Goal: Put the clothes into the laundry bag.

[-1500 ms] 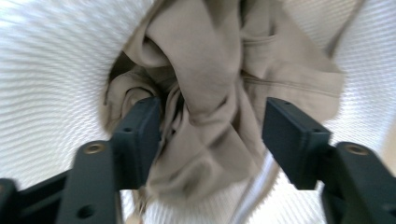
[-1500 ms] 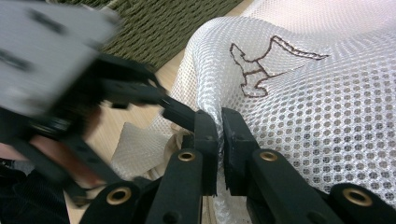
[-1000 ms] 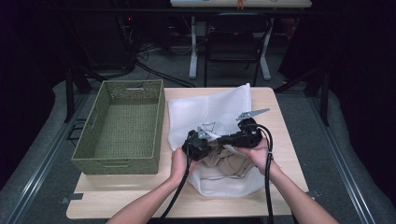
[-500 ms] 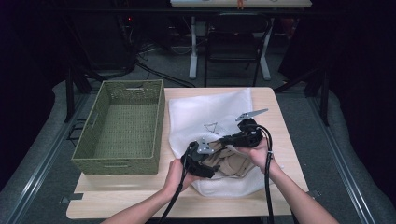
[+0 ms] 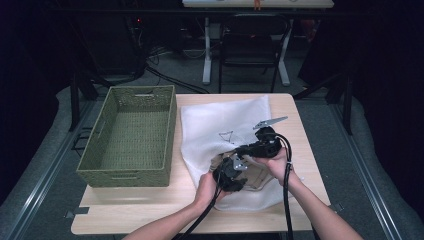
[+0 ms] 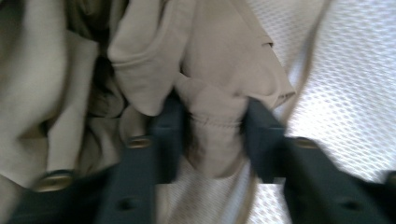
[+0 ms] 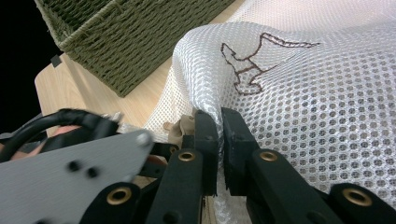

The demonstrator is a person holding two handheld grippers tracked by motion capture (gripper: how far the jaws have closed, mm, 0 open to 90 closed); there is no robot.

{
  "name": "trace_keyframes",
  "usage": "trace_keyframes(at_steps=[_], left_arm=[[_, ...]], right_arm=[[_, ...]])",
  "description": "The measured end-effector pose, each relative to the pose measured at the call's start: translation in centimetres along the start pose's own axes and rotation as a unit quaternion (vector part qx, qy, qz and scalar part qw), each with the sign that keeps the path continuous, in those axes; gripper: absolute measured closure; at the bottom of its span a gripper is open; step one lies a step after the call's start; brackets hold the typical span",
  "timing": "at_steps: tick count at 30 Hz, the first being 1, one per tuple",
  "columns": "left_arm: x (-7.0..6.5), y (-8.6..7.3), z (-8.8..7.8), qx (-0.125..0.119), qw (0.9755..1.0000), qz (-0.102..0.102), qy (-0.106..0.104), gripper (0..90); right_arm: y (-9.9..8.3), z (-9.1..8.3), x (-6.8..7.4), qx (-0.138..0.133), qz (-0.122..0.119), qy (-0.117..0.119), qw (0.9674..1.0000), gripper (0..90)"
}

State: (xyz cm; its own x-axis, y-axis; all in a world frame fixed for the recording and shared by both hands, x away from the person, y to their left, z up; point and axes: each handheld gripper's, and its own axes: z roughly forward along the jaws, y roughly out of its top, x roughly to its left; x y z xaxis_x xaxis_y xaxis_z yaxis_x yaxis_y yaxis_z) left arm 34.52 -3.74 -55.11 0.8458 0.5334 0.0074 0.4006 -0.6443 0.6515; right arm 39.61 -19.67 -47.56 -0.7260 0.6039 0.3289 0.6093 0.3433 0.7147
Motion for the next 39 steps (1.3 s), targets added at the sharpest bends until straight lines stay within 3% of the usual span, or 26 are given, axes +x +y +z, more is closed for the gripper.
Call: trace_keyframes(at_steps=[3, 10, 14, 18, 22, 25, 32, 39], left_arm=[[0.7, 0.3, -0.2, -0.007, 0.9997, -0.014, 0.016, 80.8], [3.4, 0.6, -1.2, -0.029, 0.9966, -0.055, 0.054, 82.1], [4.1, 0.2, -0.7, -0.023, 0.996, -0.075, 0.044, 78.9], [3.8, 0.3, -2.0, -0.017, 0.998, -0.056, 0.025, 63.6], [3.2, 0.3, -4.2, -0.02, 0.9987, -0.036, 0.029, 50.1], [3.3, 0.1, -5.3, -0.027, 0.9984, -0.036, 0.033, 42.6], [4.2, -0.6, -5.1, -0.013, 0.9982, -0.045, 0.038, 43.2], [5.2, -1.4, -5.7, -0.016, 0.9964, -0.063, 0.054, 39.5]], right_arm=[[0.0, -0.2, 0.2, -0.005, 0.0, 0.006, 1.0, 86.6], [0.2, -0.9, 0.6, -0.026, 0.013, 0.027, 0.9992, 86.7], [0.0, -0.2, 0.4, -0.006, 0.01, 0.021, 0.9997, 86.5], [-0.2, 0.0, 0.1, 0.001, 0.007, 0.015, 0.9999, 86.2], [-0.2, -0.3, 0.2, 0.0, 0.005, 0.012, 0.9999, 86.2], [-0.2, -0.4, 0.2, -0.005, 0.003, 0.011, 0.9999, 86.1], [0.0, -0.6, 0.2, -0.011, 0.006, 0.011, 0.9999, 86.2], [0.1, -0.9, 0.2, -0.021, 0.001, 0.015, 0.9997, 86.5]])
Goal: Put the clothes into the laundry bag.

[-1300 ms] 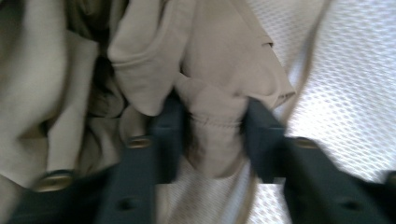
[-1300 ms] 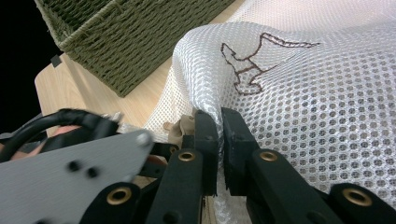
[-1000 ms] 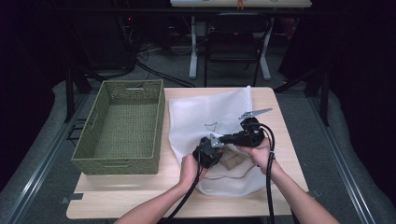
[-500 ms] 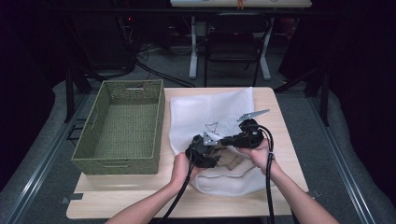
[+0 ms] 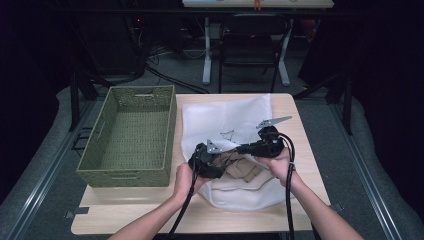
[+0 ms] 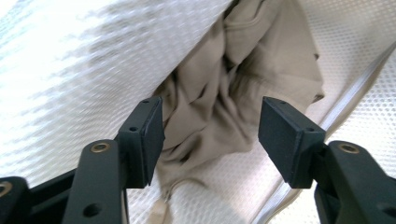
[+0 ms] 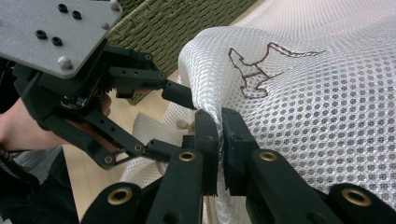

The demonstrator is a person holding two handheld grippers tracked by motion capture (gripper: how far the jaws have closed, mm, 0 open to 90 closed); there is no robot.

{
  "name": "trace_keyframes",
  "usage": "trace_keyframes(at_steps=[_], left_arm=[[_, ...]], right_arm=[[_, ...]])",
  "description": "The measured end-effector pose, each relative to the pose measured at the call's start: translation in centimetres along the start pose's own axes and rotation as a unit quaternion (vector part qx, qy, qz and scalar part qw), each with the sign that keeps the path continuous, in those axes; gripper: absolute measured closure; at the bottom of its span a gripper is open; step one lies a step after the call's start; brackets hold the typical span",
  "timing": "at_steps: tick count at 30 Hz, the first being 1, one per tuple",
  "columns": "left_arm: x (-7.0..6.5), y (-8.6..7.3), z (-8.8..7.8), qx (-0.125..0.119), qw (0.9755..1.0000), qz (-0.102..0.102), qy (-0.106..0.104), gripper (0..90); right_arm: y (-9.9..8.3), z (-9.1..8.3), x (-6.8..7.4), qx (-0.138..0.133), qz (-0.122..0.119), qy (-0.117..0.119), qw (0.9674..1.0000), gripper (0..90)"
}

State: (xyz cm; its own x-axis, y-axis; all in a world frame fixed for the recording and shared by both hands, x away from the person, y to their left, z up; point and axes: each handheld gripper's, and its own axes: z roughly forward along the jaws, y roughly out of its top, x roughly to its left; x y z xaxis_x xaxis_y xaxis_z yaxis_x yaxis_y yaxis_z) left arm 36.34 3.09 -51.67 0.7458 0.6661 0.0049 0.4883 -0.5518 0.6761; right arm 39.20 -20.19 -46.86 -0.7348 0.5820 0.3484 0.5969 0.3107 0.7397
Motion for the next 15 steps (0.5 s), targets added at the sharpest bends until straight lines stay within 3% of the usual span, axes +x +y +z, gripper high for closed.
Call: trace_keyframes(at_steps=[3, 7, 10, 15], left_arm=[[0.4, -0.2, 0.1, 0.004, 1.0, -0.005, 0.001, 38.5], [0.8, -0.2, 0.4, 0.005, 0.9998, -0.003, 0.019, 38.7], [1.2, -0.2, 0.4, -0.001, 0.9995, -0.007, 0.031, 44.5], [1.5, 0.7, 0.7, -0.007, 0.999, -0.01, 0.042, 43.4]], right_arm=[[0.0, 0.0, 0.0, 0.0, 0.001, 0.002, 1.0, 86.5], [0.1, -0.1, -0.1, -0.002, 0.0, 0.009, 1.0, 86.4], [0.1, -0.2, -0.1, -0.003, 0.002, 0.008, 1.0, 86.3], [0.2, -0.1, 0.0, 0.0, -0.001, 0.013, 0.9999, 86.3]])
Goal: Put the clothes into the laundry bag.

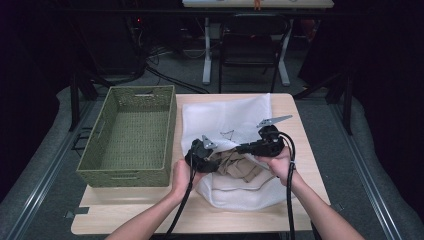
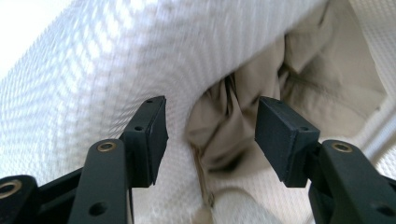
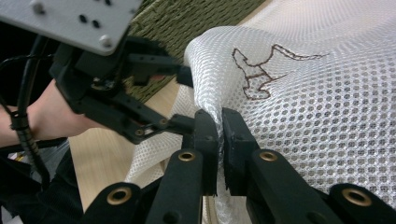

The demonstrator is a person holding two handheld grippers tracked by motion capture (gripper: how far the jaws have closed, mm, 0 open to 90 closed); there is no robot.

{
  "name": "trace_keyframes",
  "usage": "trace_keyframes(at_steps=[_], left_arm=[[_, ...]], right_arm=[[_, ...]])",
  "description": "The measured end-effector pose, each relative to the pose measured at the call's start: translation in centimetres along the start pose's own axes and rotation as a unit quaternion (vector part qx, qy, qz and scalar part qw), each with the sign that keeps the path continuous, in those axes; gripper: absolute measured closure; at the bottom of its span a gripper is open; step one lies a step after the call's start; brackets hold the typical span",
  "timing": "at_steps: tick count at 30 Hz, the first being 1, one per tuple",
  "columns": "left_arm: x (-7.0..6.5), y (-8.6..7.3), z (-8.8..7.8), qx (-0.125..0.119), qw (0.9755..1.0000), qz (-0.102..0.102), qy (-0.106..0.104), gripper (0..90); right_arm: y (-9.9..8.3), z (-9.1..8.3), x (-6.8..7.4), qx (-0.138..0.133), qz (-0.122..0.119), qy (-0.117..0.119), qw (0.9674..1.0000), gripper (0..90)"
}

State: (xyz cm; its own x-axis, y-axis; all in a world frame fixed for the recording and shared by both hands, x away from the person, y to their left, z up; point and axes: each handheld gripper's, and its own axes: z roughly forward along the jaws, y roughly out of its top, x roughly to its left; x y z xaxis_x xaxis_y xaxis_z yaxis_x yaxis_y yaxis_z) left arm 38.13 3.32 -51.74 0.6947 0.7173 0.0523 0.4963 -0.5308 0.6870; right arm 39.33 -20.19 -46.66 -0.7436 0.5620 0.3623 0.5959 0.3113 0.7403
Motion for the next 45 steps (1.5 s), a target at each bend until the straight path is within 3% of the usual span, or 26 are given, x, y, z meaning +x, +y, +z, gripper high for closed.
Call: trace_keyframes(at_steps=[4, 10, 13, 16, 20, 23, 26, 29, 32, 34, 40, 45], left_arm=[[0.2, 1.0, 0.0, -0.014, 0.9997, 0.005, 0.017, 50.2], [1.2, 0.9, -0.4, -0.021, 0.9995, 0.007, 0.024, 82.6], [1.5, 0.7, -1.1, -0.023, 0.9995, 0.01, 0.018, 89.9], [1.4, 0.4, -1.7, -0.007, 0.9998, 0.017, 0.003, 85.4], [0.7, -0.2, -2.7, 0.025, 0.9989, 0.025, -0.03, 61.5], [0.0, -1.3, -3.0, 0.06, 0.9967, 0.034, -0.042, 51.0], [-0.5, -2.5, -2.9, 0.103, 0.9926, 0.041, -0.051, 43.9], [-0.3, -3.6, -2.7, 0.123, 0.99, 0.04, -0.057, 50.3], [-0.1, -4.5, -2.7, 0.129, 0.9889, 0.045, -0.057, 71.6], [-0.3, -4.9, -2.9, 0.13, 0.9886, 0.053, -0.055, 80.9], [-0.6, -6.4, -5.2, 0.089, 0.9938, 0.053, -0.041, 84.1], [-0.6, -7.7, -6.8, 0.083, 0.9948, 0.046, -0.038, 82.7]], right_arm=[[0.0, 0.1, 0.3, 0.001, -0.008, 0.004, 1.0, 86.2], [-0.1, -0.3, 0.1, 0.003, -0.008, 0.0, 1.0, 86.2], [-0.1, -0.2, 0.1, 0.006, -0.012, -0.003, 0.9999, 86.2], [-0.1, -0.1, 0.2, 0.009, -0.013, -0.006, 0.9999, 86.1], [-0.1, 0.0, 0.1, 0.014, -0.016, -0.009, 0.9997, 86.1], [-0.2, 0.2, 0.1, 0.02, -0.016, -0.013, 0.9996, 86.1], [-0.2, 0.2, 0.2, 0.022, -0.019, -0.016, 0.9995, 86.0], [-0.3, 0.3, 0.1, 0.028, -0.023, -0.022, 0.9991, 85.9], [-0.4, 0.4, 0.2, 0.034, -0.027, -0.031, 0.9986, 85.9], [-0.3, 0.4, 0.2, 0.034, -0.03, -0.035, 0.9983, 85.9], [-0.3, 0.3, 0.3, 0.025, -0.03, -0.055, 0.9978, 85.8], [-0.2, 0.3, 0.5, 0.024, -0.033, -0.064, 0.9972, 85.7]])
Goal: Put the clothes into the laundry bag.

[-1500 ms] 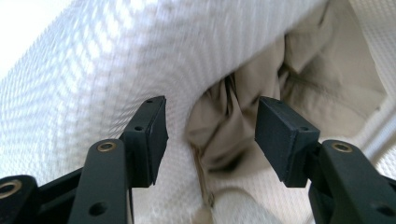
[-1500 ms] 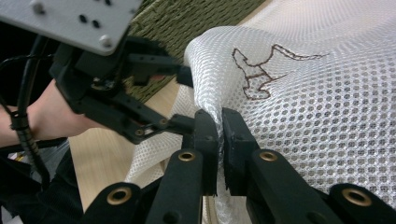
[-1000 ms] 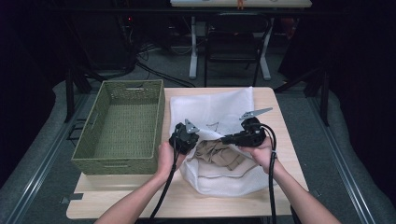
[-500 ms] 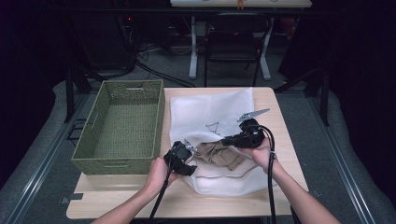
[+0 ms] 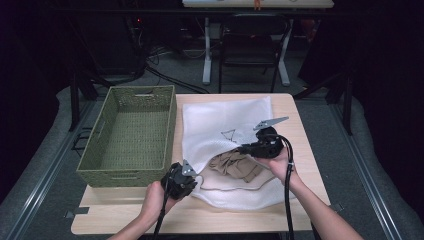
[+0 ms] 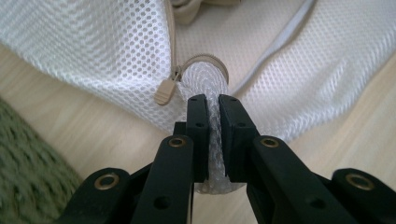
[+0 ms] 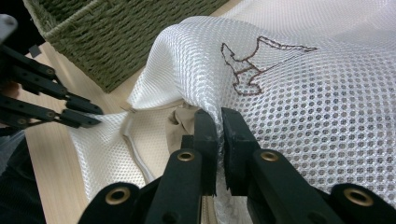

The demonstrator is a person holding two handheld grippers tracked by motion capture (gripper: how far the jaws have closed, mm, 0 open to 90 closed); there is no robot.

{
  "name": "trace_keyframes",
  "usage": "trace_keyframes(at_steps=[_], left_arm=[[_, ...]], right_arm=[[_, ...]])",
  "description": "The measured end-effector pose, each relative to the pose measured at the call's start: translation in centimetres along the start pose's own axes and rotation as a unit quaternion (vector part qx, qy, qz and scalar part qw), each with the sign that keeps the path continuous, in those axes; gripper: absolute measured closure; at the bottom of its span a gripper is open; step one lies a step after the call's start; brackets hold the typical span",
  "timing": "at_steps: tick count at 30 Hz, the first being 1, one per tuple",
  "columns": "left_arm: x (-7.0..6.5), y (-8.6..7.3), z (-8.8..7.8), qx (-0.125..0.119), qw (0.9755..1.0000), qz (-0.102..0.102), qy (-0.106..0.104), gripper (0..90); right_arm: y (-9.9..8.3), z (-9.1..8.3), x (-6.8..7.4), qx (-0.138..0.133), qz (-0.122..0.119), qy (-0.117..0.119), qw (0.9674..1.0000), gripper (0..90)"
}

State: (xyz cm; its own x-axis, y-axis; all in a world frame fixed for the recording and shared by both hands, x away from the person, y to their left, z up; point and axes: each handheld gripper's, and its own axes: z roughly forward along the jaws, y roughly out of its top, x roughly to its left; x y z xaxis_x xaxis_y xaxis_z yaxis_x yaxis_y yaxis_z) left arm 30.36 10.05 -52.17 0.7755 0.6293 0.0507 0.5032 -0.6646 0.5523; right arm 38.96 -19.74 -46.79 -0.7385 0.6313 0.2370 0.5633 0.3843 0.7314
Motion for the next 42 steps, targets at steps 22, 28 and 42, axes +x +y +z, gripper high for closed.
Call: trace_keyframes(at_steps=[22, 28, 42], left_arm=[[-0.6, 5.7, 3.2, -0.039, 0.9956, 0.04, 0.075, 38.4], [-0.4, 5.8, 3.9, -0.041, 0.9952, 0.057, 0.068, 72.2], [-0.5, 4.5, 2.4, -0.051, 0.9954, 0.078, 0.021, 82.9]], right_arm=[[0.2, -0.3, 0.1, 0.025, 0.007, 0.027, 0.9993, 85.3], [0.1, -0.3, 0.3, 0.039, 0.0, 0.023, 0.999, 85.2], [-1.0, -0.4, 1.0, 0.096, -0.016, 0.01, 0.9952, 84.2]])
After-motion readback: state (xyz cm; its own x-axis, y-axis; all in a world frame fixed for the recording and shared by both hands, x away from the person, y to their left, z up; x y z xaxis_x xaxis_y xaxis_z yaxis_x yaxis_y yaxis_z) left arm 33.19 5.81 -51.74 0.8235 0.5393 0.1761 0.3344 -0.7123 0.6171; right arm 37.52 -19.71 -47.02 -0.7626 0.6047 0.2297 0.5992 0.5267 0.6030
